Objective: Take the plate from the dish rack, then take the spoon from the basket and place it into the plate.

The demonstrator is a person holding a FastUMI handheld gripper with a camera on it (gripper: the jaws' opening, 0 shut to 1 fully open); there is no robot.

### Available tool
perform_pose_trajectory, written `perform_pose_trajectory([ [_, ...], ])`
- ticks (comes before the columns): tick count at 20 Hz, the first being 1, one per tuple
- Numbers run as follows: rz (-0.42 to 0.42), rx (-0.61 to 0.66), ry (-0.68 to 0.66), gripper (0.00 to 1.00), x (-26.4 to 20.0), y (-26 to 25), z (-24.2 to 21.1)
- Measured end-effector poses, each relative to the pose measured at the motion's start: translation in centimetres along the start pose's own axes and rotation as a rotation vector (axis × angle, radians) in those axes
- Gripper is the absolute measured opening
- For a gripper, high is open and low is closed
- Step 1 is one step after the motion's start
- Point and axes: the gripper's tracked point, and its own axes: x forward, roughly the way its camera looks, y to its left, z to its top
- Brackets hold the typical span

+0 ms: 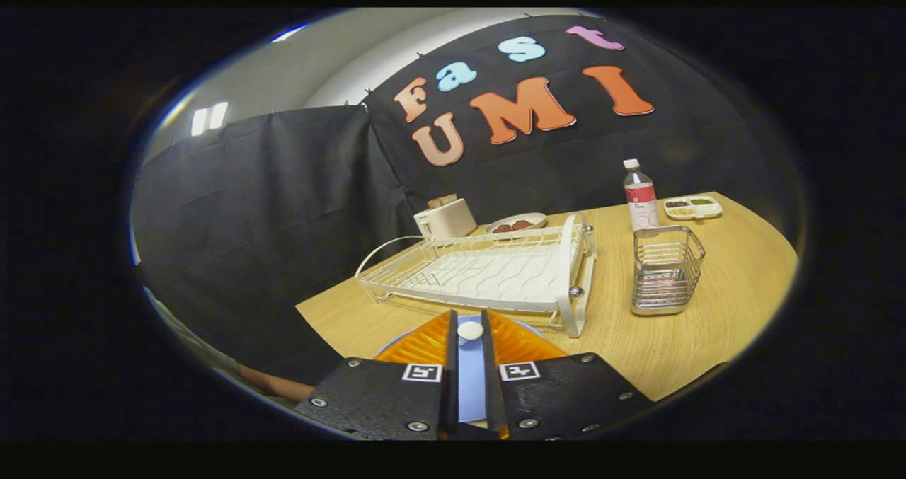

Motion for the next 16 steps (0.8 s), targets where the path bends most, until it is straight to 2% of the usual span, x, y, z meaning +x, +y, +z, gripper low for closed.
perform_pose_trajectory([
  [3, -0.016, 0.01, 0.029, 0.19, 0.1, -0.5, -0.9],
  [6, -0.029, 0.019, 0.013, 0.3, 0.0, -0.9, -0.4],
  [7, -0.031, 0.018, 0.001, 0.4, -0.2, -0.9, 0.1],
  [9, -0.043, 0.0, -0.032, 0.49, -0.3, -0.8, 1.3],
  [14, -0.141, -0.073, -0.18, 0.72, -0.9, -1.3, 6.7],
  [16, -0.214, -0.119, -0.237, 0.79, -1.4, -2.0, 8.9],
])
